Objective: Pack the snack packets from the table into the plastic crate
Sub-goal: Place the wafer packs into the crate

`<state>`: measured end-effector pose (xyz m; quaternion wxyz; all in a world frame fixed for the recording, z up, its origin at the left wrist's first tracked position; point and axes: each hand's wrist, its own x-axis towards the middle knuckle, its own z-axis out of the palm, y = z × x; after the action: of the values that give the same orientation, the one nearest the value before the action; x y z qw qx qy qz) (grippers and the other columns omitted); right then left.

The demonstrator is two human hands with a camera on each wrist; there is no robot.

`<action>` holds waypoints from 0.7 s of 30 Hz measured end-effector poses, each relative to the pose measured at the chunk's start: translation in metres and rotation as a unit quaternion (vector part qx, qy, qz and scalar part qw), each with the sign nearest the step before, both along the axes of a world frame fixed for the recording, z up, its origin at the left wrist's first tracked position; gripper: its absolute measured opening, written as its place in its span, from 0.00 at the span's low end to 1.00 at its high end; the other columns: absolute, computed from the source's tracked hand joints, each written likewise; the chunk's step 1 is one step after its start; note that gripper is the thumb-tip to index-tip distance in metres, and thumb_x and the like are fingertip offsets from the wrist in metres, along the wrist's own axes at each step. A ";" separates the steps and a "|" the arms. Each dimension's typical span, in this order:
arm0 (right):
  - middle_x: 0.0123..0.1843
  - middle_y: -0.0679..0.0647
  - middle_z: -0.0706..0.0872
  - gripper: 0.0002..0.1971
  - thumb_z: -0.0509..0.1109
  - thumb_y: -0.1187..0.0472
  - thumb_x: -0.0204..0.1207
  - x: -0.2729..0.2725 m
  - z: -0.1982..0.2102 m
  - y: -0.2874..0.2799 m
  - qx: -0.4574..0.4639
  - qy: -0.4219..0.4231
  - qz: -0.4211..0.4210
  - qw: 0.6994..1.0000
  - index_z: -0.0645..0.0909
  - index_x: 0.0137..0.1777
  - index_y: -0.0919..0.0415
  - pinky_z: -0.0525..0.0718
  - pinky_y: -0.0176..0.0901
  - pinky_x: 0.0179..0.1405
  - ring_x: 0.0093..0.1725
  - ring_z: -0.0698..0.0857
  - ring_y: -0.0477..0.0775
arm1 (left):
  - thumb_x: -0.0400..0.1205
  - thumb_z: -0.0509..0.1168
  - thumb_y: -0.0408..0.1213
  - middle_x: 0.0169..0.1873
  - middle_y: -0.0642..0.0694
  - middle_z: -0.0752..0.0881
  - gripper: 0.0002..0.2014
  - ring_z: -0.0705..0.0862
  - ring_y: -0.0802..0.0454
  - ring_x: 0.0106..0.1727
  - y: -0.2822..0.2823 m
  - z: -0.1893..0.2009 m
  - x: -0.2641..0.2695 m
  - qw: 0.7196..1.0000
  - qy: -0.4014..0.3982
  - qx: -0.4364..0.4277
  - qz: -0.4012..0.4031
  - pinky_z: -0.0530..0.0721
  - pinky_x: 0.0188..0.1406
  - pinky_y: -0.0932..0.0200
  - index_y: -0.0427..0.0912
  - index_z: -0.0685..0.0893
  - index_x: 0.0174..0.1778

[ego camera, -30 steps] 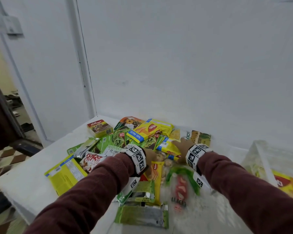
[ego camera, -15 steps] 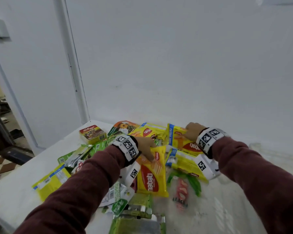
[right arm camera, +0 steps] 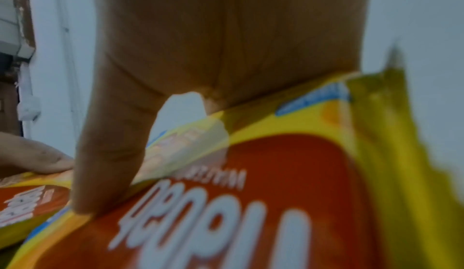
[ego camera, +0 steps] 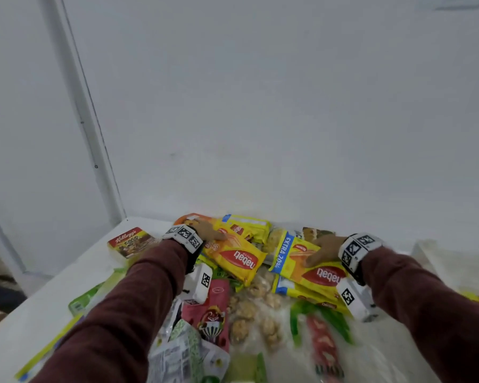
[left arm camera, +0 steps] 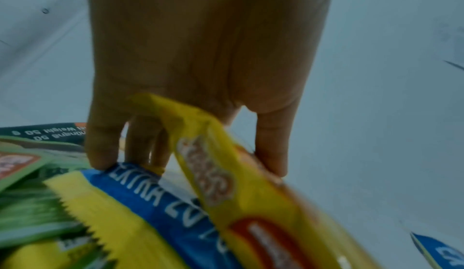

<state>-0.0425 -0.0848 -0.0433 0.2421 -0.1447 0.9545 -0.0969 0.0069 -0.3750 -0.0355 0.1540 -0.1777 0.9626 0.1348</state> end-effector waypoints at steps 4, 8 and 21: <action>0.69 0.52 0.81 0.41 0.78 0.35 0.57 0.010 0.008 -0.006 0.061 -0.034 0.041 0.997 0.74 0.70 0.49 0.77 0.47 0.68 0.65 0.81 0.55 | 0.83 0.56 0.55 0.70 0.29 0.75 0.34 0.75 0.36 0.70 0.004 -0.003 -0.009 0.999 -0.051 0.004 -0.014 0.71 0.69 0.53 0.28 0.69 0.74; 0.73 0.49 0.75 0.42 0.77 0.39 0.62 0.020 0.011 -0.010 0.097 -0.029 0.039 0.994 0.67 0.76 0.49 0.73 0.46 0.71 0.71 0.76 0.55 | 0.76 0.62 0.62 0.76 0.40 0.70 0.40 0.70 0.41 0.75 -0.005 -0.005 -0.020 0.998 -0.042 0.020 -0.031 0.67 0.74 0.51 0.36 0.68 0.77; 0.70 0.52 0.77 0.40 0.81 0.51 0.64 0.041 0.027 -0.013 -0.012 0.057 0.040 0.997 0.67 0.75 0.56 0.77 0.47 0.66 0.68 0.78 0.56 | 0.76 0.71 0.44 0.43 0.41 0.81 0.13 0.80 0.46 0.45 -0.001 0.016 -0.013 0.984 0.069 0.141 -0.082 0.78 0.48 0.57 0.37 0.80 0.41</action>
<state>-0.0013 -0.0977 -0.0167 0.1892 -0.1909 0.9590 -0.0902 -0.0061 -0.3764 -0.0194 0.1211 -0.0647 0.9536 0.2679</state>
